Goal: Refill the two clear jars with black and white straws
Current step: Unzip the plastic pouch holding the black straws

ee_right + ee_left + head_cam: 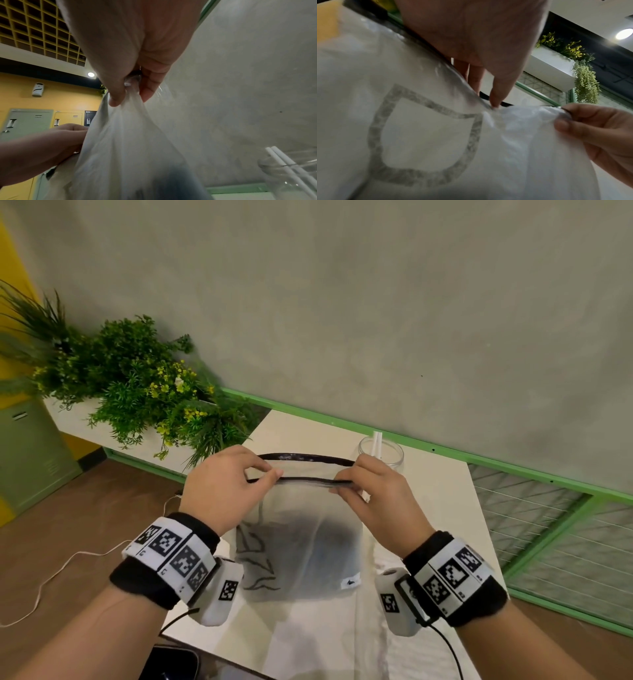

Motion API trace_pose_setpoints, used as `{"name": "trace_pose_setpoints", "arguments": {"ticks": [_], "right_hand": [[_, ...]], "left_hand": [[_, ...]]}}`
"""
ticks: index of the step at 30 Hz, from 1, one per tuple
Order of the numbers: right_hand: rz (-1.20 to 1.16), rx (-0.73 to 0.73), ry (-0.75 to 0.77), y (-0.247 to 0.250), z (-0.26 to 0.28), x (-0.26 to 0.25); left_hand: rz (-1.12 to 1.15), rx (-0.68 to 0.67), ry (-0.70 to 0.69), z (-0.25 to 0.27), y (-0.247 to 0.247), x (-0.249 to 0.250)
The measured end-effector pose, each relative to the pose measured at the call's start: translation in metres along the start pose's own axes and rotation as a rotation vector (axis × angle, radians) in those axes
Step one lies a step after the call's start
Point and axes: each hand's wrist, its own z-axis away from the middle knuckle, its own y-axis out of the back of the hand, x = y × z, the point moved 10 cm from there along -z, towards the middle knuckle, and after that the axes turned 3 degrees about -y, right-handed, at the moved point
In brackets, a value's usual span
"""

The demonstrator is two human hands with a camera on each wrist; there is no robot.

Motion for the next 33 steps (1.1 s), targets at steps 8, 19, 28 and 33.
{"name": "trace_pose_setpoints", "arguments": {"ticks": [8,19,28,33], "right_hand": [[-0.153,-0.313,-0.238,-0.027,0.01,0.021],[0.362,-0.391,-0.11,-0.031,0.022,0.021],[0.574,-0.458,0.257,-0.055,0.038,-0.012],[0.654,-0.739,0.104,-0.091,0.063,0.021]], "left_hand": [[-0.037,-0.078,0.037,0.007,-0.014,-0.005],[-0.106,-0.313,-0.065,0.012,-0.051,0.008],[-0.052,-0.382,-0.08,0.015,-0.062,0.008],[-0.022,-0.368,-0.106,0.011,-0.062,0.013]]}}
